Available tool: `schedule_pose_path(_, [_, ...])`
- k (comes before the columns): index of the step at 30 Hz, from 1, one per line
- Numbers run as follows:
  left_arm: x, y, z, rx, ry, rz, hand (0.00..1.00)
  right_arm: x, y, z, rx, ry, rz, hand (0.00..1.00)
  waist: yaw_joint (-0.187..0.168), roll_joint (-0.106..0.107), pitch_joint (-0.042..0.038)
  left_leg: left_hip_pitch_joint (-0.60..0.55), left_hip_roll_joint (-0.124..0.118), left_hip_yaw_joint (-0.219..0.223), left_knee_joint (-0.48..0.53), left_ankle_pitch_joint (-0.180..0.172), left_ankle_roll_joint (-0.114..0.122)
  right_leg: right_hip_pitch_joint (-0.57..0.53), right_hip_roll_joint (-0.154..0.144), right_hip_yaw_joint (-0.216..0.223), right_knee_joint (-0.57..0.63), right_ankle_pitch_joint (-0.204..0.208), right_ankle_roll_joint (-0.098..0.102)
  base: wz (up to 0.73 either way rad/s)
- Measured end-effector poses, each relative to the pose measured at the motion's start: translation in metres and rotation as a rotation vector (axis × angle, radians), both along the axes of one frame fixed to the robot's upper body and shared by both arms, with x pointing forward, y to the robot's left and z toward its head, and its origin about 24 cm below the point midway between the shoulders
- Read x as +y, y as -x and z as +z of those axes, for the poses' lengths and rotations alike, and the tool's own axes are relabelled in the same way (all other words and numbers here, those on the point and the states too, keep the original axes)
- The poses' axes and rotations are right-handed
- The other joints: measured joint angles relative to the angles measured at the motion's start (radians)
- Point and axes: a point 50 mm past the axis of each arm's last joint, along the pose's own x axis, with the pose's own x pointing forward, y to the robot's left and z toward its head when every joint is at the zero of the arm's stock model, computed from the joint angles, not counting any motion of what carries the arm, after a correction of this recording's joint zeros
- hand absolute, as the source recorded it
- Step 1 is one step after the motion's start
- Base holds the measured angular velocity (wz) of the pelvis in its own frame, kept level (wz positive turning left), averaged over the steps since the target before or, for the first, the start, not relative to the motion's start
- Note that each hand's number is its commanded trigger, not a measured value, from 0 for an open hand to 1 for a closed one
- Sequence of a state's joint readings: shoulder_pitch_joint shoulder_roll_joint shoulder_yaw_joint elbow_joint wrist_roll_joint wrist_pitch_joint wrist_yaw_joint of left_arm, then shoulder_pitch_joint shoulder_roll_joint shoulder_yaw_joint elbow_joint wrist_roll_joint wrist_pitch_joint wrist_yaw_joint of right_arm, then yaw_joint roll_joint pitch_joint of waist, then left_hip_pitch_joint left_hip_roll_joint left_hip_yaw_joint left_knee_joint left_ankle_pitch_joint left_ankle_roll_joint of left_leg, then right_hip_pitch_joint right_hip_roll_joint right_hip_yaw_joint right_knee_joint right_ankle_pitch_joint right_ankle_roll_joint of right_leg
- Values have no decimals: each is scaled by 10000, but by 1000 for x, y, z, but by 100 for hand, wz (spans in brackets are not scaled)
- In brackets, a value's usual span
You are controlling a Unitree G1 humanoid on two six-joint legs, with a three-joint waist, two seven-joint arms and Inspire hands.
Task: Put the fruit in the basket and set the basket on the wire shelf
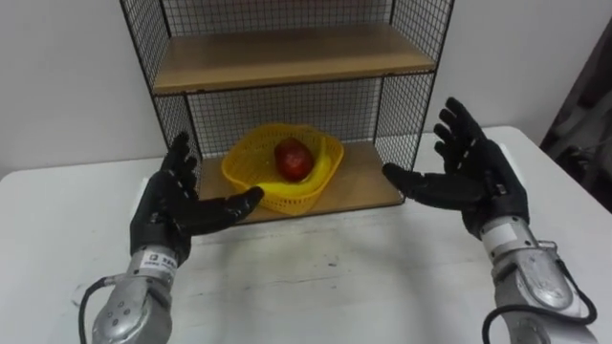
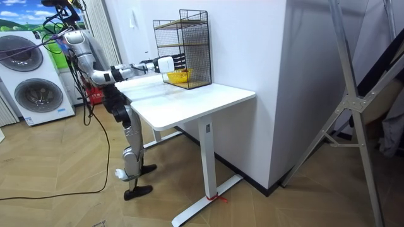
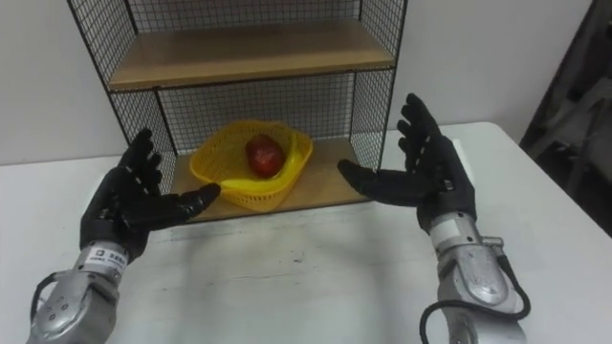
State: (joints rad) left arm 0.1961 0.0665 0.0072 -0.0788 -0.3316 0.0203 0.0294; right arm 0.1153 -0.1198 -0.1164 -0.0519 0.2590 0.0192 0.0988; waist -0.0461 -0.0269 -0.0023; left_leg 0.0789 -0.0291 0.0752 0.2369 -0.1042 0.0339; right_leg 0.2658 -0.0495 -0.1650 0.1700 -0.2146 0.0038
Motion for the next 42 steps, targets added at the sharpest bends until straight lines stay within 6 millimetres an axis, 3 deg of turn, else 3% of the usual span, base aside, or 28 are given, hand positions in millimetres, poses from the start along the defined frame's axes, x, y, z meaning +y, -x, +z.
schedule_pose_path(3, [8,11,3,-217,-104,361,0,-12,14,-9,307,-62,-772,0,54,-14,-17,-99,7,35,-21,-3,-3,-89,4,-18,6,-32,48,0])
schedule_pose_path(4, [12,14,4,-274,-264,549,0,-20,21,-11,396,8,-1228,0,122,-5,-62,-177,8,40,-21,-3,-3,-187,3,-8,25,-33,47,0])
schedule_pose_path(11, [54,41,16,-941,-1446,3266,0,-55,48,-6,-35,544,-3743,0,306,15,-37,-321,1,-24,19,1,-12,-299,37,37,4,-39,52,1])
schedule_pose_path(17, [104,72,40,-2019,-2686,6877,0,-83,70,21,-1423,1446,-6054,0,721,155,-10,-552,-14,-27,7,5,-12,-582,3,1,38,-60,86,0])
schedule_pose_path(24, [168,123,80,-3031,-4497,11940,0,-142,97,65,-2684,3349,-9822,0,877,274,3,-977,-36,-79,4,48,-2,-1074,-13,-9,215,-124,79,2])
schedule_pose_path(30, [199,175,104,-3640,-4702,15340,0,-179,147,95,-3625,4455,-13480,0,747,220,18,-1056,-15,-195,7,69,-8,-1108,-80,-76,206,-198,85,6])
schedule_pose_path(32, [207,194,100,-3264,-4634,16329,0,-189,164,94,-3402,4698,-14596,0,741,223,20,-1064,-11,-197,-1,72,-12,-1120,-105,-130,206,-203,78,0])
schedule_pose_path(34, [224,220,92,-2463,-4239,17628,0,-206,195,81,-2455,4578,-16218,0,736,106,-45,-1232,-15,-219,18,71,-15,-1303,-152,-238,317,-244,57,4])
schedule_pose_path(37, [231,244,80,-1581,-3612,18877,0,-211,222,74,-1881,4334,-17556,0,728,75,-57,-1428,-33,-215,8,66,-11,-1536,-173,-235,433,-288,62,1])
schedule_pose_path(39, [233,258,62,-667,-2902,19680,0,-216,245,61,-1136,3622,-18692,0,680,50,-68,-1603,-38,-218,5,63,-6,-1699,-187,-234,479,-291,66,0])
schedule_pose_path(42, [231,272,24,1291,-1850,20311,0,-220,275,25,684,2249,-20008,0,537,57,-78,-1744,-53,-217,38,57,1,-1817,-219,-247,523,-283,38,4])
